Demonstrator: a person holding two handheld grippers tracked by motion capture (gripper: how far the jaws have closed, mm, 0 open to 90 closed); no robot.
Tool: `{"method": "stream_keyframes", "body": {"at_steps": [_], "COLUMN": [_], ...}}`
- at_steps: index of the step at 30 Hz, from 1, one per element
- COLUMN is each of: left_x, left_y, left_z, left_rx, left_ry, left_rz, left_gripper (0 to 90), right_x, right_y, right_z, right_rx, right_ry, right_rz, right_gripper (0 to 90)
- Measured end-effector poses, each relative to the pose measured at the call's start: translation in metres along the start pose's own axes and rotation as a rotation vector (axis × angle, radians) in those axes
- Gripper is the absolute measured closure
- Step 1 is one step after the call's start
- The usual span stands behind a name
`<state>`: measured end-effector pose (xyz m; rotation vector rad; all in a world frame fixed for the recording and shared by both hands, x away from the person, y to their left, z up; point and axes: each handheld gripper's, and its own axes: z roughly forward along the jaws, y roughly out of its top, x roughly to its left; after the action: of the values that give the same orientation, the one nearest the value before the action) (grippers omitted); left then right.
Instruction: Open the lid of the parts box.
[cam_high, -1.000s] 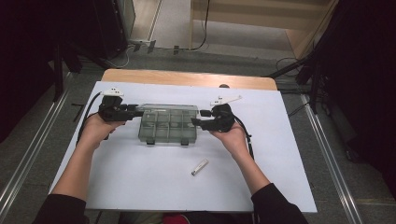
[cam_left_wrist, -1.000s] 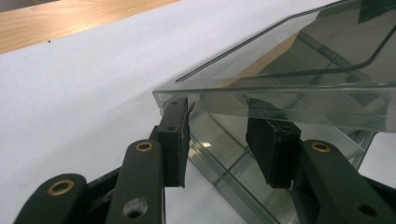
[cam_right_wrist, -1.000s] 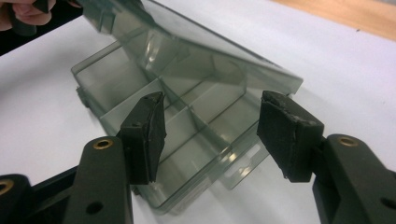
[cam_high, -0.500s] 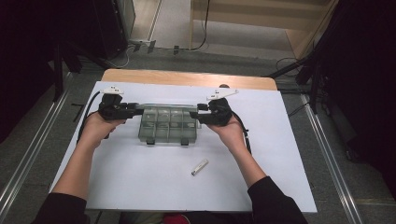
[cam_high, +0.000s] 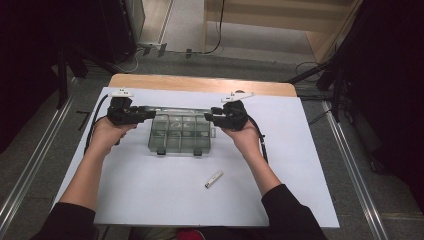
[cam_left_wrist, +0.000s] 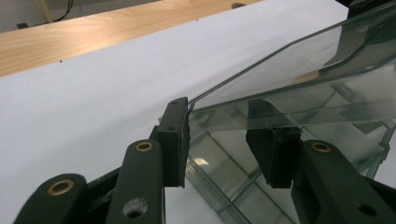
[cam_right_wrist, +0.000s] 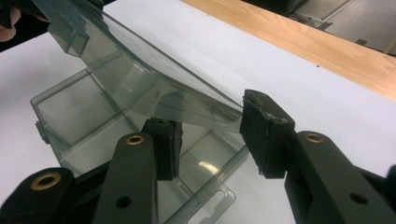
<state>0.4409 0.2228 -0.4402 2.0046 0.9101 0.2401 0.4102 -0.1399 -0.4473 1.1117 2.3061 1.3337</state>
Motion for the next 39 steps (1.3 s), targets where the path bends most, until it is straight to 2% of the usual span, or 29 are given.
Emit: {"method": "stream_keyframes", "body": {"at_steps": [6,16,24,35,39], "left_x": [0.0,0.003,0.004,0.002,0.002], "left_y": [0.003,0.006,0.006,0.006,0.006], "left_z": [0.003,0.008,0.013,0.019,0.022], "left_rx": [-0.016,-0.041,-0.07,-0.099,-0.109], "left_ry": [0.012,0.034,0.055,0.095,0.106], "left_rz": [-0.004,-0.023,-0.039,-0.026,-0.031], "left_gripper": [58.3,58.2,58.2,58.2,58.2], "right_x": [-0.001,-0.005,-0.009,-0.012,-0.013], "right_y": [0.0,0.008,0.011,0.009,0.008], "right_z": [0.003,0.006,0.012,0.021,0.025], "right_rx": [-0.008,-0.019,-0.052,-0.072,-0.083], "right_ry": [-0.02,-0.031,-0.043,-0.065,-0.068], "right_rz": [-0.002,0.026,0.043,0.06,0.084], "right_gripper": [61.3,62.8,63.0,64.0,63.6]}}
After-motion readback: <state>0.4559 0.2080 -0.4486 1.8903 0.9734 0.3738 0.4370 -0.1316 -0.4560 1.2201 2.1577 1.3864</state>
